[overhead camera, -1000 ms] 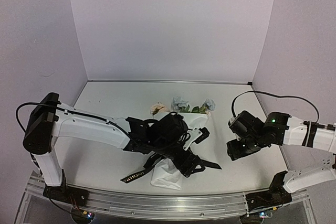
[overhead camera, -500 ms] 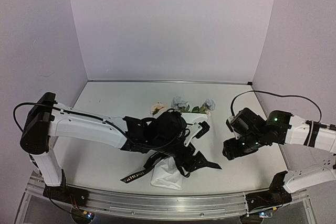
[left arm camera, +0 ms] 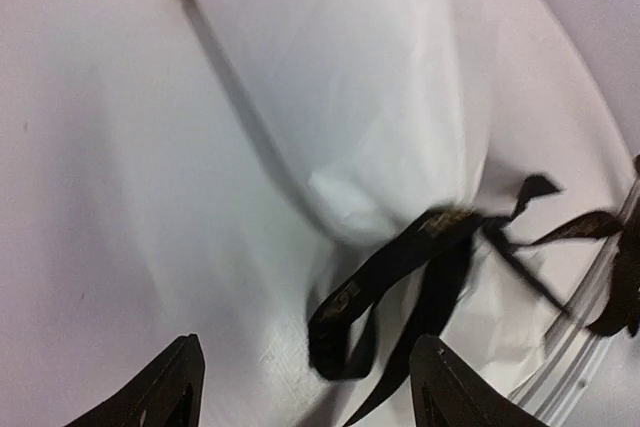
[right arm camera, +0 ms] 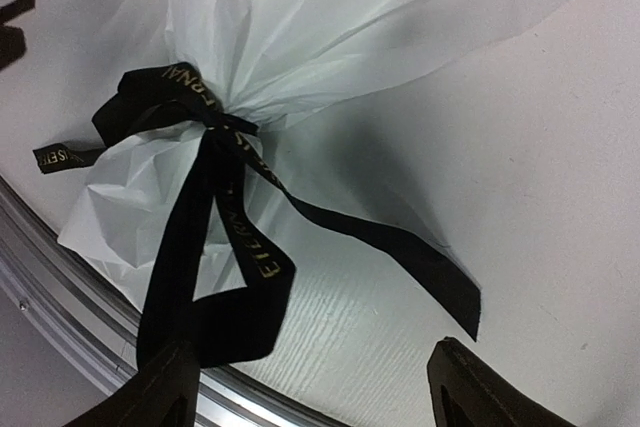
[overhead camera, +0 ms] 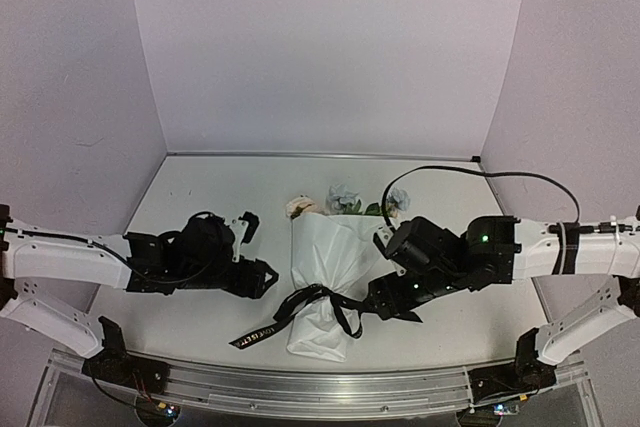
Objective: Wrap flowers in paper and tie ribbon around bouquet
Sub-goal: Adjust the ribbon on the folded bouquet.
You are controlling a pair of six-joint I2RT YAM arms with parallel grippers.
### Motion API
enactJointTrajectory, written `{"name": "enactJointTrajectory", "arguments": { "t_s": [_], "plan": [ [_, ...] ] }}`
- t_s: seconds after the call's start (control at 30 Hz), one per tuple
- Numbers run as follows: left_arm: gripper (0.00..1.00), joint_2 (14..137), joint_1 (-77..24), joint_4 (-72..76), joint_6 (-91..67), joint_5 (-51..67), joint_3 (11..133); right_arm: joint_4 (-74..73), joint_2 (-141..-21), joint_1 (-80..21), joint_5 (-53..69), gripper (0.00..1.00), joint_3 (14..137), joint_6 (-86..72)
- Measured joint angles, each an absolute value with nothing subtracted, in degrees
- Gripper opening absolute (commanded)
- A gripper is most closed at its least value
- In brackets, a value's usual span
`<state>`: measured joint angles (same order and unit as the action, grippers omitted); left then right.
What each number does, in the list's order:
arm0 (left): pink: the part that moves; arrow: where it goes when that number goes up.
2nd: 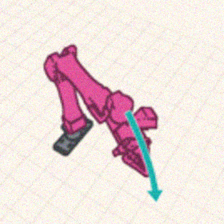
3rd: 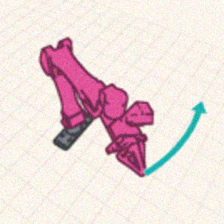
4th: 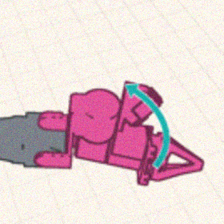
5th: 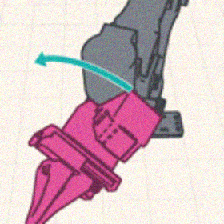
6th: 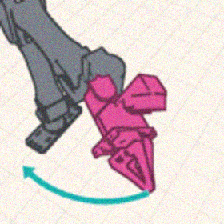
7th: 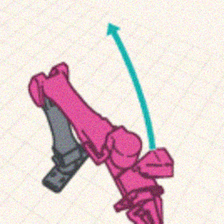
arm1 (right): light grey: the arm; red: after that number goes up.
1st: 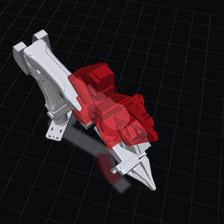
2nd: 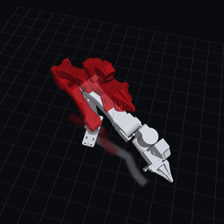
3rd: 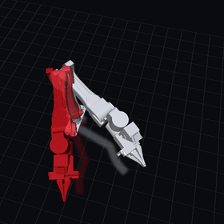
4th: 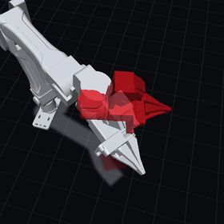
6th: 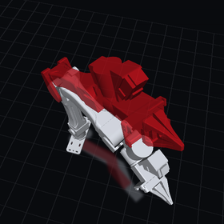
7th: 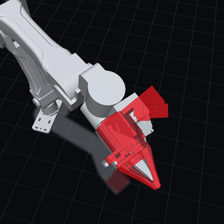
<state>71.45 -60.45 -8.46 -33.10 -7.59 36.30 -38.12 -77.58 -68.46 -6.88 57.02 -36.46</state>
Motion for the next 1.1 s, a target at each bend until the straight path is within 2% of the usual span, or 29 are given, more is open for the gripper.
{"name": "enactJointTrajectory", "arguments": {
  "t_s": [0.13, 0.3, 0.47, 0.5, 0.63, 0.87, 0.93, 1.1],
  "plan": [
    [0.81, 71.98, -60.42, -8.6, -33.52, -3.61, 31.68, -36.14, -81.12, -72.07, -10.15, 0.84, 59.49, -38.51],
    [0.76, 76.42, -60.36, -5.33, -33.15, 0.11, 32.25, -35.35, -82.61, -74.33, -14.09, 0.82, 59.79, -42.19],
    [0.69, 83.74, -60.31, -3.49, -32.54, 3.44, 35.21, -34.52, -84.12, -74.41, -15.4, 0.69, 59.77, -45.42],
    [0.67, 84.97, -60.31, -3.13, -32.37, 3.94, 35.86, -34.14, -84.5, -74.41, -15.44, 0.63, 59.77, -45.91],
    [0.5, 87.53, -60.31, -2.4, -31.9, 5.02, 37.55, -33.3, -85.63, -74.41, -15.42, 0.38, 59.52, -47.61],
    [0.05, 89.06, -60.31, -1.85, -31.24, 5.89, 38.99, -32.85, -86.32, -74.39, -15.02, 0.03, 58.7, -49.11],
    [0.0, 88.98, -60.31, -1.82, -31.24, 5.32, 39.0, -32.65, -86.32, -74.41, -14.91, 0.0, 58.26, -49.15],
    [0.0, 86.76, -60.31, -2.59, -31.39, 1.38, 39.01, -33.0, -86.32, -74.39, -14.34, 0.0, 56.83, -47.71]
  ]
}}
